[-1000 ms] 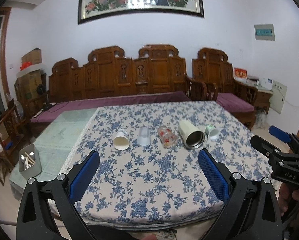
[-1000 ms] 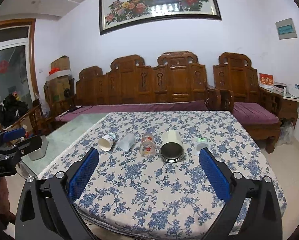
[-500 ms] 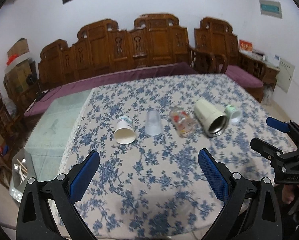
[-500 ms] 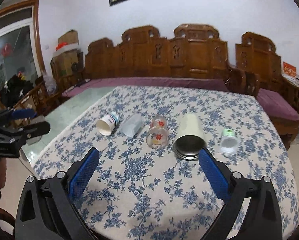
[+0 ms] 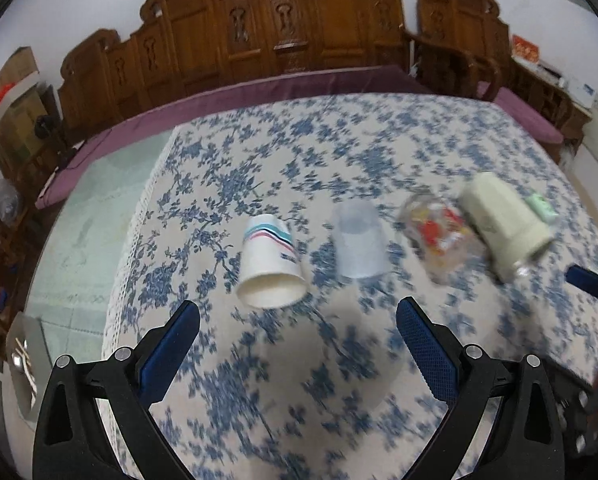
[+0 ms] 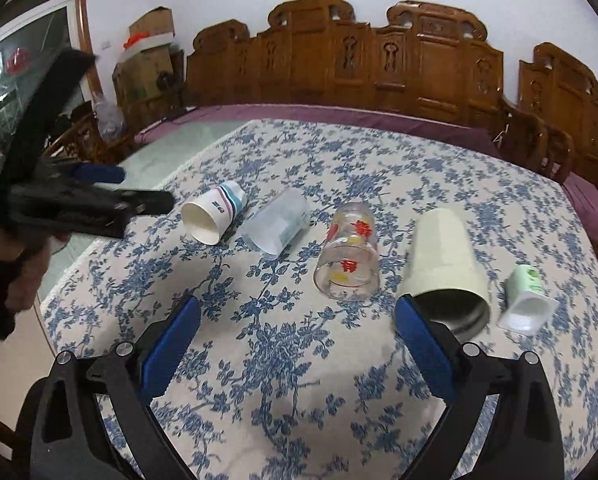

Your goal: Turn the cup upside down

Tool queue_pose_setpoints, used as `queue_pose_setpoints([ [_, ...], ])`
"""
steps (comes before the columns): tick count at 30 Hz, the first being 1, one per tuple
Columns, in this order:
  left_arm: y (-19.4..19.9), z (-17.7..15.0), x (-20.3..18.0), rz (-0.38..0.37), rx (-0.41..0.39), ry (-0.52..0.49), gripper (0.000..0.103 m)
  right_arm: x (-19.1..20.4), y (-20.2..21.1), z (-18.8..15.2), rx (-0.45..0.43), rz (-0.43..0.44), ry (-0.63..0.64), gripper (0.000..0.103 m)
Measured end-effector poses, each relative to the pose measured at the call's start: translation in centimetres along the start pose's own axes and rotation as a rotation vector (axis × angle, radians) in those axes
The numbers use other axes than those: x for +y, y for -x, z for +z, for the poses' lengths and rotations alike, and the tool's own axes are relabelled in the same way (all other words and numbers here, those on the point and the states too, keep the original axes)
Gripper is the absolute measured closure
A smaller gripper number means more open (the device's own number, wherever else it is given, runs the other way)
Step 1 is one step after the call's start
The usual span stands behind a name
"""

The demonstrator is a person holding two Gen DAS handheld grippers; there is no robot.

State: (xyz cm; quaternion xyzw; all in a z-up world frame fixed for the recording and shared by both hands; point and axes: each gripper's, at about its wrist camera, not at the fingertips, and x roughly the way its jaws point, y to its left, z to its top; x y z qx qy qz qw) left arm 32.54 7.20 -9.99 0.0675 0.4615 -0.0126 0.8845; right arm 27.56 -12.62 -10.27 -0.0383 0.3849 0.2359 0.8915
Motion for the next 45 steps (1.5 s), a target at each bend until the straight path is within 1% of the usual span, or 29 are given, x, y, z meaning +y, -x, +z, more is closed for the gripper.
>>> queue_pose_setpoints([
  [2, -1.8, 0.8, 0.8, -0.004, 0.031, 0.014, 0.017, -0.1, -1.2, 0.4, 0.014, 0.006, 0.002, 0.005],
  [4, -4.0, 1.7, 1.9, -0.016, 0.07, 0.046, 0.018, -0.1, -2.2, 0.6, 0.027, 0.018, -0.001, 0.005],
  [6, -5.7, 2.1, 2.8, -0.028, 0.092, 0.073, 0.019, 0.0, -3.2, 0.7, 0.038, 0.021, 0.003, 0.005],
  [8, -7.2, 2.6, 3.5, -0.04, 0.111, 0.097, 0.022, 0.2, -3.7, 0.6, 0.047, 0.029, 0.001, 0.005],
  [10, -9.1, 2.9, 4.3, -0.063, 0.144, 0.129, 0.023, 0.4, -4.3, 0.4, 0.056, 0.037, -0.001, 0.005],
  [12, -10.4, 3.1, 4.8, -0.075, 0.168, 0.154, 0.023, 0.6, -4.7, 0.1, 0.064, 0.043, -0.006, 0.005],
  [14, -11.4, 3.1, 5.0, -0.085, 0.187, 0.171, 0.029, 0.7, -5.0, -0.2, 0.071, 0.05, -0.01, 0.005],
  [16, -12.2, 3.1, 5.1, -0.1, 0.205, 0.181, 0.031, 0.8, -5.1, -0.5, 0.075, 0.054, -0.009, 0.005],
  [18, -12.7, 3.1, 5.1, -0.104, 0.219, 0.188, 0.036, 0.9, -5.1, -0.8, 0.079, 0.057, -0.008, 0.005],
  [19, -12.8, 3.1, 5.1, -0.11, 0.226, 0.19, 0.043, 0.9, -5.0, -1.0, 0.081, 0.057, -0.008, 0.005],
  [20, -13.0, 3.0, 5.0, -0.118, 0.235, 0.192, 0.046, 0.9, -5.0, -1.1, 0.082, 0.057, -0.008, 0.005],
  [23, -12.7, 2.9, 4.7, -0.102, 0.239, 0.173, 0.048, 0.8, -4.6, -1.4, 0.08, 0.052, -0.009, 0.005],
  [26, -11.5, 2.4, 4.3, -0.085, 0.225, 0.156, 0.048, 0.4, -3.9, -1.7, 0.074, 0.044, -0.023, 0.005],
  [29, -9.6, 1.9, 3.8, -0.084, 0.201, 0.139, 0.048, 0.0, -3.0, -2.3, 0.068, 0.031, -0.033, 0.005],
  [32, -7.0, 0.8, 2.8, -0.082, 0.167, 0.108, 0.048, -0.6, -1.5, -3.0, 0.054, 0.016, -0.053, 0.005],
  [35, -4.0, -0.7, 1.0, -0.094, 0.125, 0.076, 0.048, -1.4, 0.1, -4.2, 0.041, -0.002, -0.084, 0.005],
  [39, -1.1, -2.5, -1.7, -0.132, 0.095, 0.053, 0.048, -2.5, 2.5, -5.9, 0.021, -0.032, -0.123, 0.005],
  [43, 1.1, -4.6, -5.3, -0.169, 0.074, 0.024, 0.048, -3.9, 4.3, -7.8, 0.009, -0.06, -0.168, 0.005],
  [45, 1.5, -5.7, -6.7, -0.181, 0.069, 0.01, 0.048, -4.4, 5.1, -8.4, 0.003, -0.069, -0.187, 0.005],
])
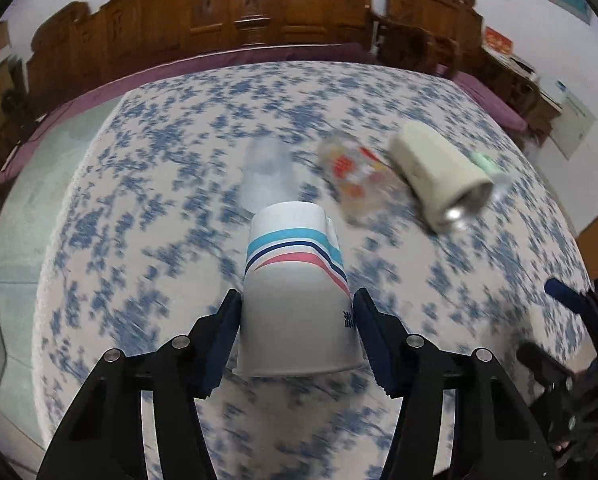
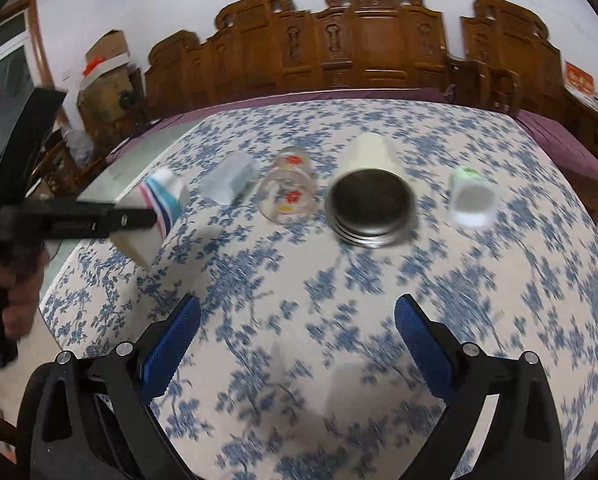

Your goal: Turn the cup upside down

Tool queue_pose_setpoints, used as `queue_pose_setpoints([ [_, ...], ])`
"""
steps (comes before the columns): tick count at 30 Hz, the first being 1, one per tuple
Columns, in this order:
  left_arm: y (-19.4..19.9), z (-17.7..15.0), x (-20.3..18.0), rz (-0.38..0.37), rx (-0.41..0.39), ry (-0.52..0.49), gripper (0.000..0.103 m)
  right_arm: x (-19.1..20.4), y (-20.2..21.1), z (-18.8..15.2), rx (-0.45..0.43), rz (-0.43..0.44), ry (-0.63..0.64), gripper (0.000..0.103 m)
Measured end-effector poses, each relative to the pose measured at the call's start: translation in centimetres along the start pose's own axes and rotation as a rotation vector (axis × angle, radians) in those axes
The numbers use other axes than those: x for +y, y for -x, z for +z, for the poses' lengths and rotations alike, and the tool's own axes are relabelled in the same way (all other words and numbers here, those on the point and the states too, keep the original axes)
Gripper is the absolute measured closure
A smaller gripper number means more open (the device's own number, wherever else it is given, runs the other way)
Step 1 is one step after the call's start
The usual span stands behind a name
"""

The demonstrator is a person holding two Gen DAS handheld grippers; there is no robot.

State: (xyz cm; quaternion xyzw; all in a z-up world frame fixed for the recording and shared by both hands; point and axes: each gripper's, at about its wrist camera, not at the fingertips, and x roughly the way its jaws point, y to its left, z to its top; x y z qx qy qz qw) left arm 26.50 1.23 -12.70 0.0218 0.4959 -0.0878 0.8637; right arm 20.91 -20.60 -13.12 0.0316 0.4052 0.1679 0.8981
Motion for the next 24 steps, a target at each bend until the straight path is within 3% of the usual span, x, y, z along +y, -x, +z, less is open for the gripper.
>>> queue_pose_setpoints([
  [12, -1.9, -5.0, -5.9, -0.098, 0.03, -0.032, 0.048, -2.8, 3.5, -1.7, -0.015, -0.075, -0.037, 0.005],
  [20, -3.1, -5.4, -7.1, -0.115, 0.042, -0.047, 0.046, -3.7, 3.3, -1.9, 0.006, -0.086, -0.039, 0.005],
  [24, -2.3, -5.3, -6.8, -0.122, 0.023, -0.046, 0.038, -3.6, 3.0, -1.5, 0.009, -0.09, -0.033, 0.005],
])
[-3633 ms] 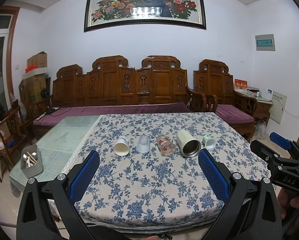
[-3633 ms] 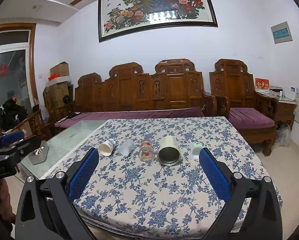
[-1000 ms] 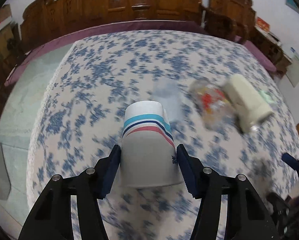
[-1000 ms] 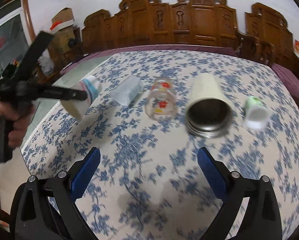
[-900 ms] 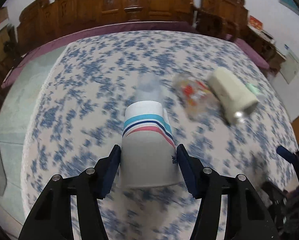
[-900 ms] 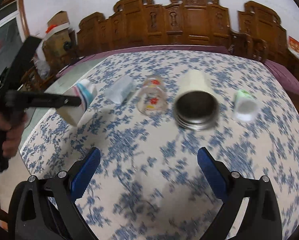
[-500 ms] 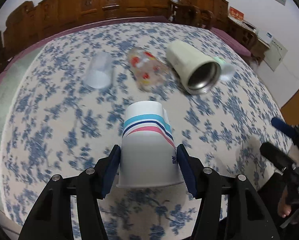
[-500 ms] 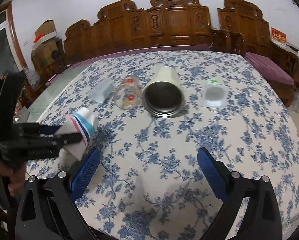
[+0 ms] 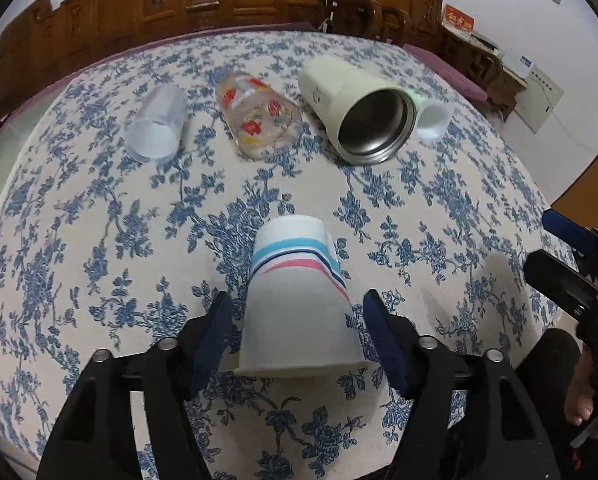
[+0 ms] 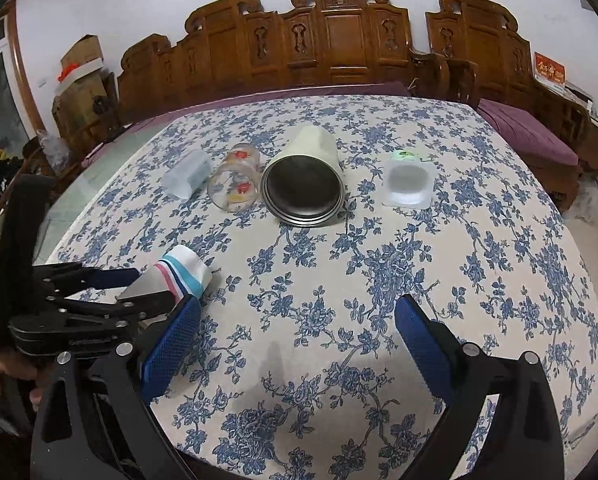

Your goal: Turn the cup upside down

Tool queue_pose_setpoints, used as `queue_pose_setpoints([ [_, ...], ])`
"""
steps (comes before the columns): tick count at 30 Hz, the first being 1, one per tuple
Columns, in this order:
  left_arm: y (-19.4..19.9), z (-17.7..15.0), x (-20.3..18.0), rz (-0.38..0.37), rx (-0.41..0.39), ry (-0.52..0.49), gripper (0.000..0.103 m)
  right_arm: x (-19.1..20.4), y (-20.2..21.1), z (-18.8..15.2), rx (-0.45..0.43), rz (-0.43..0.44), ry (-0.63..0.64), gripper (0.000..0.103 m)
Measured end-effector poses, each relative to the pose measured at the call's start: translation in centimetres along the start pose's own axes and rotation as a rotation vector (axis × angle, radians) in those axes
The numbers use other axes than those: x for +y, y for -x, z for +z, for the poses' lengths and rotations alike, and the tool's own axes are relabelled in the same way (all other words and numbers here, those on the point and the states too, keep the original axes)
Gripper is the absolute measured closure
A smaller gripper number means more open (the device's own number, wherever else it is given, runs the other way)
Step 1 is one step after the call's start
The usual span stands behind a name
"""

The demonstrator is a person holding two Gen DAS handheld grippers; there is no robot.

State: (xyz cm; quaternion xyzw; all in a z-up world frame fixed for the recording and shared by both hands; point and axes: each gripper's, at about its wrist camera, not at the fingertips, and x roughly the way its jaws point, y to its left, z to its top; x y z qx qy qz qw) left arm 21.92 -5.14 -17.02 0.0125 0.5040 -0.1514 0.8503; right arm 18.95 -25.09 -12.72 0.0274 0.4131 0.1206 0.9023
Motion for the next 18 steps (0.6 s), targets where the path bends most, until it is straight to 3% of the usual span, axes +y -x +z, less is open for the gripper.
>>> queue_pose_setpoints([
  [5, 3.1, 0.0, 0.8, 0.001, -0.079, -0.001, 0.027, 0.5, -0.2, 0.7, 0.0, 0.005, 0.007, 0.005],
  [10, 6.6, 0.2, 3.1, 0.075, -0.188, 0.023, 0.008, 2.2, -1.0, 2.0, 0.016, 0.023, 0.03, 0.005],
  [13, 7.6, 0.2, 4.6, 0.144, -0.228, 0.029, 0.008, 3.8, -1.8, 2.7, 0.03, 0.031, 0.057, 0.005],
  [18, 8.4, -0.3, 7.5, 0.172, -0.259, 0.075, 0.008, 6.3, -4.0, 3.7, 0.101, 0.075, 0.052, 0.005],
])
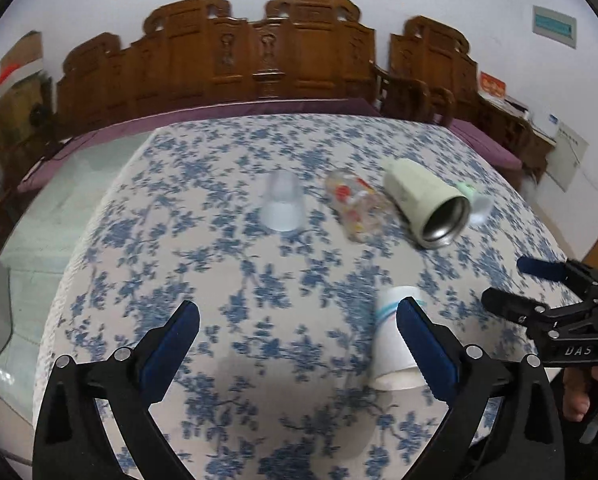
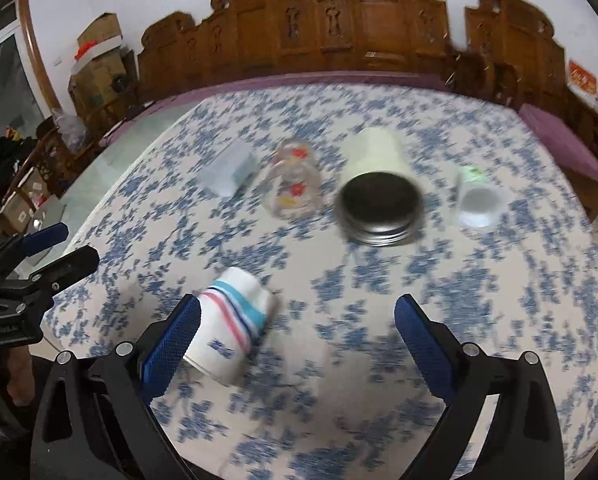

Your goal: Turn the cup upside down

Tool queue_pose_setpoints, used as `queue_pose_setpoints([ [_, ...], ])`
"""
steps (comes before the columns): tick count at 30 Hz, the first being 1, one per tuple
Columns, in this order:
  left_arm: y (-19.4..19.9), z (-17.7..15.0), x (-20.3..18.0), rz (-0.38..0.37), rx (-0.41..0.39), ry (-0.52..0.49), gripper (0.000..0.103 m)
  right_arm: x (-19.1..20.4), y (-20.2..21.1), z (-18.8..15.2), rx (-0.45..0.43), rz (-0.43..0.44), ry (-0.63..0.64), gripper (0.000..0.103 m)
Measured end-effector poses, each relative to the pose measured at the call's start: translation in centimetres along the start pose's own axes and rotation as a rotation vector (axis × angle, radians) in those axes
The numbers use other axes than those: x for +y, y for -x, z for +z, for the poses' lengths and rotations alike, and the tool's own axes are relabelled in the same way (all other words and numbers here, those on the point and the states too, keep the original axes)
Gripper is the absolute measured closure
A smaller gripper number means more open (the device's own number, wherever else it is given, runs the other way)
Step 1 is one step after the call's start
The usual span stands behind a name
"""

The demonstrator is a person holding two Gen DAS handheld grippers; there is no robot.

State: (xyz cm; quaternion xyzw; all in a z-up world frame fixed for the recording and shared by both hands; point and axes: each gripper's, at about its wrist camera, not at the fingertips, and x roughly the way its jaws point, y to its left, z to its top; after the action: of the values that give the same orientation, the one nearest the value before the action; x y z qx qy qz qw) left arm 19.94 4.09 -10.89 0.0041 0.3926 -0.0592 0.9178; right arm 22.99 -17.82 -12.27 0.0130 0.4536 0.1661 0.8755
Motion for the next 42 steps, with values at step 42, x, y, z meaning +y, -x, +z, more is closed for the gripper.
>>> queue_pose_setpoints([
  [42, -1.3, -1.7, 3.3, -0.011, 0.028, 0.069, 0.008, 0.3, -9.2, 2.9, 0.288, 0.159, -0.21, 0.045],
])
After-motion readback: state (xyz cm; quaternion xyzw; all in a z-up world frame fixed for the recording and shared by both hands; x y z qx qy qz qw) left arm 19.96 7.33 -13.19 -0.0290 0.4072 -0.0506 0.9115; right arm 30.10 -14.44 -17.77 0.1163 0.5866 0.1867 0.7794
